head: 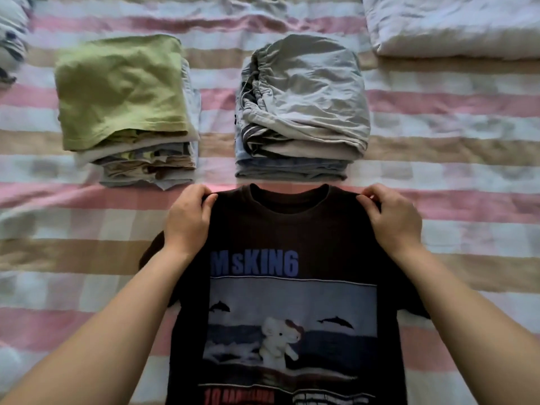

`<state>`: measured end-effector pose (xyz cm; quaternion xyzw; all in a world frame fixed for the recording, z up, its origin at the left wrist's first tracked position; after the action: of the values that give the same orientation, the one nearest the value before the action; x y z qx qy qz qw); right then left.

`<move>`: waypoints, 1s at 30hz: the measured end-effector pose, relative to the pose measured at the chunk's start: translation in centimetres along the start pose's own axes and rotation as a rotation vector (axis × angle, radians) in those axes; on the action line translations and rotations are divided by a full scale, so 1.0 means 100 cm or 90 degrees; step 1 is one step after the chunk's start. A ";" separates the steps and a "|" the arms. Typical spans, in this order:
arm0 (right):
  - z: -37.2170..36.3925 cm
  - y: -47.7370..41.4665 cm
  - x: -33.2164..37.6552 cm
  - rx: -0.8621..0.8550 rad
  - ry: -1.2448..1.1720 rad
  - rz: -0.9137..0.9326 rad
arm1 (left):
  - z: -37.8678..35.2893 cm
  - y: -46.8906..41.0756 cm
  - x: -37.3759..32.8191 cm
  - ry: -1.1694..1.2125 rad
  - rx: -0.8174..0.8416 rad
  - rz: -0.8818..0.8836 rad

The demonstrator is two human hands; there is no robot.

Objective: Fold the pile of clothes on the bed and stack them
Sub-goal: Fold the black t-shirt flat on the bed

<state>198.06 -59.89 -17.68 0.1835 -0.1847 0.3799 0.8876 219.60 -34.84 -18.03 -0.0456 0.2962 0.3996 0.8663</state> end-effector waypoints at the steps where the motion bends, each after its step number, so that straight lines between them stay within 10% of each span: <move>1: -0.009 -0.009 -0.004 0.008 0.011 -0.017 | -0.007 -0.009 0.004 -0.017 0.011 0.009; 9: -0.039 -0.023 -0.024 0.088 0.045 -0.100 | -0.038 -0.026 0.000 -0.170 0.058 0.076; 21: 0.021 0.043 -0.094 0.226 -0.155 -0.140 | -0.129 -0.007 -0.175 0.024 0.197 -0.194; 30: 0.037 0.069 -0.129 0.290 -0.114 -0.129 | -0.190 -0.020 -0.220 -0.162 0.307 -0.310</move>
<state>183.91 -64.98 -19.27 0.4292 -0.1527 0.3029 0.8371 200.84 -56.84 -21.87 0.1413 0.2523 0.1029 0.9517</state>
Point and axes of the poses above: each hand's wrist, its own y-axis away from the middle knuckle, its own z-axis out of the back of the hand, x = y × z, the point moved 3 cm from there along -y, towards the middle knuckle, and after that the axes turned 15 degrees about x, right-handed, at the moved point
